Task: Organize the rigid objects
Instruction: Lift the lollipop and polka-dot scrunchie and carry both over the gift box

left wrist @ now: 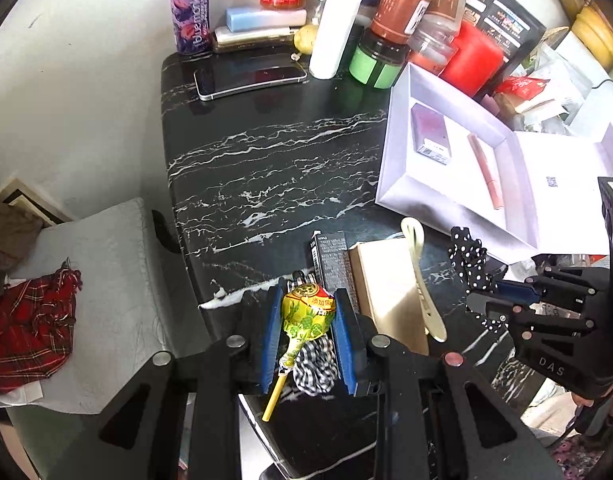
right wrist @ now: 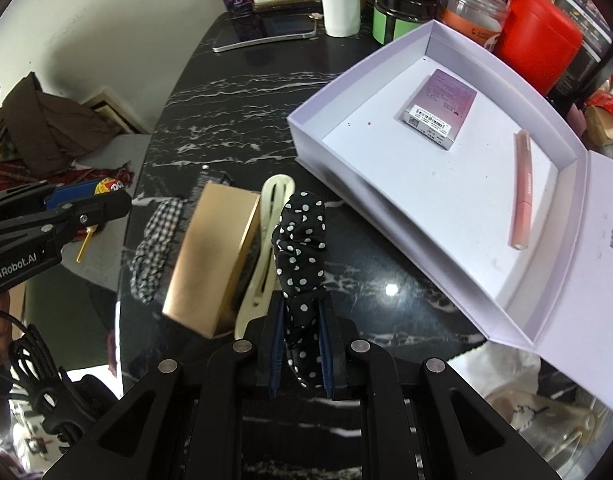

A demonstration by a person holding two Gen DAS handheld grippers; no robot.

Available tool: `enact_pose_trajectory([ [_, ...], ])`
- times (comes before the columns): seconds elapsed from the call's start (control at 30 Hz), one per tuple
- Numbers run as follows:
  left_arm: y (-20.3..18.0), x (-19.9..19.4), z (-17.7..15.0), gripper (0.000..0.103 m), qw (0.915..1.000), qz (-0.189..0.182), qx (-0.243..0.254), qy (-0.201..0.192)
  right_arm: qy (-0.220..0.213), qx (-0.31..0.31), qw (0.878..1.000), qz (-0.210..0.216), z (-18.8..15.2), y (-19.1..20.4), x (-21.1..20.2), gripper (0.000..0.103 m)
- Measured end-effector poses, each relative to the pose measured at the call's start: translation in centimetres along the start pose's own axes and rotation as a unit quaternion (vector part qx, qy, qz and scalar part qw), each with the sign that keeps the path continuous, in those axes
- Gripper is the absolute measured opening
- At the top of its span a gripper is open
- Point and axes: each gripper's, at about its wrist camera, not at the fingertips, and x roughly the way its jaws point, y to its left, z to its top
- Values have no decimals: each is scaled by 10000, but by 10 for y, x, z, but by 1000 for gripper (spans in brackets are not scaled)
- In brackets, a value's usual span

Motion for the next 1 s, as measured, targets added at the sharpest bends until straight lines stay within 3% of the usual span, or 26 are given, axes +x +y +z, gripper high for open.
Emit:
enact_pose_trajectory([
  [0.43,-19,-46,-15,26,9995,-68,3,-301,-129,-245,9995,156,-39,9,-45,16],
  [1.0,-81,-75,-17,26,9965,-227,514,-613,-397,-44,9991,172,-67,-6,-89,16],
])
